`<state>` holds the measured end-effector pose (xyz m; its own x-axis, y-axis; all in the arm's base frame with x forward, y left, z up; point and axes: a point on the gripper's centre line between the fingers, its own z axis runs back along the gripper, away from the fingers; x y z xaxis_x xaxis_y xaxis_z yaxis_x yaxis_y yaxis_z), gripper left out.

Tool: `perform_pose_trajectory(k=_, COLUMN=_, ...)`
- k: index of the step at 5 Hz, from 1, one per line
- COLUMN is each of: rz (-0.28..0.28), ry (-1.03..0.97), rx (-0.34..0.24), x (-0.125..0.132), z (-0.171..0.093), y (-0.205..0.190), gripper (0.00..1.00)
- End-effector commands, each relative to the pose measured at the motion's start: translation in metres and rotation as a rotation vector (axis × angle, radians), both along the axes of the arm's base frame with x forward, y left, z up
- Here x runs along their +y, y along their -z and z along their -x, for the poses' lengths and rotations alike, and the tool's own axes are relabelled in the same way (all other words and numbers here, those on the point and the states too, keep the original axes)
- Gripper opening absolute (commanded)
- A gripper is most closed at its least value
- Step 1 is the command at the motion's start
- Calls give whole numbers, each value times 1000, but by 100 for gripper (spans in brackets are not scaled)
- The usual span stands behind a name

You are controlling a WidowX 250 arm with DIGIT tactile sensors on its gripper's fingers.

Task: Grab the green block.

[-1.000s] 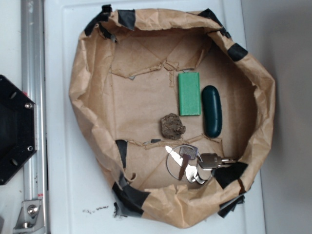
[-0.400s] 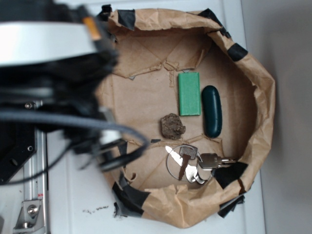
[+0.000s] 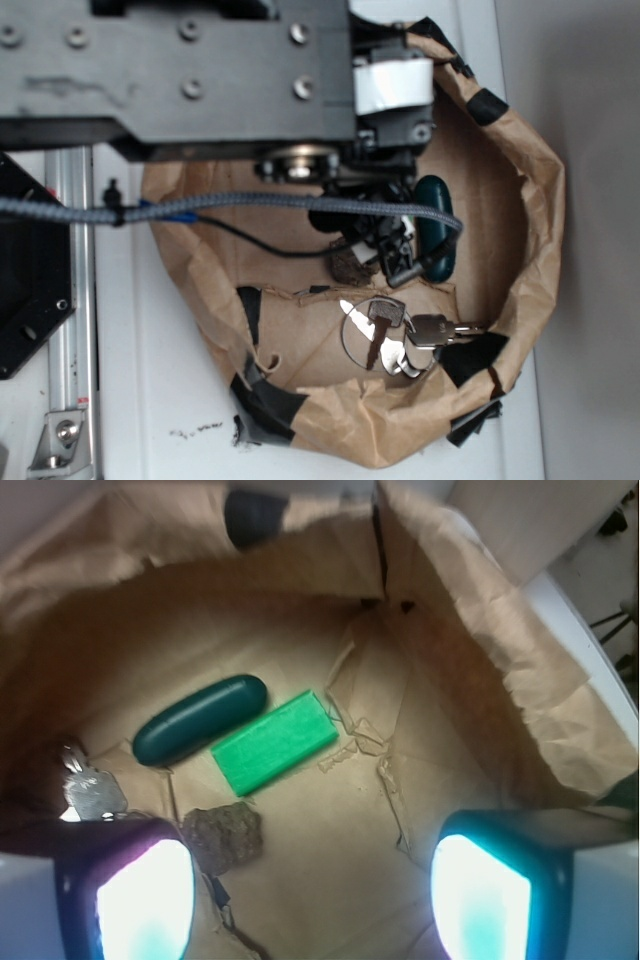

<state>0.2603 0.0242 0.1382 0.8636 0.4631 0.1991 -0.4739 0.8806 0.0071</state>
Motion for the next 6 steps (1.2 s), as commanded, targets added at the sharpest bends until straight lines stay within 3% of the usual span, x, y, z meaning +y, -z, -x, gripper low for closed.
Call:
perform_pose_trajectory(k=1, rz=-2, ry=-27, rx=-52, x=12, z=-4, y=-16, gripper=100)
perform_pose_trajectory(k=2, rz=-44, ry=-119, rx=-131, x=15, z=-30, y=28, gripper=100)
perform_pose_trajectory(k=3, rz=-30, ry=-234, rx=-164, x=17, z=-49, y=64, gripper=100)
perform_pose_trajectory(k=4, rz=-32, ry=-292, rx=-129, x=12, z=-60, y=89, gripper=100)
perform_pose_trajectory(k=6, rz=-16, ry=-248, rx=-53, x=-7, z=-51, y=106, gripper=100)
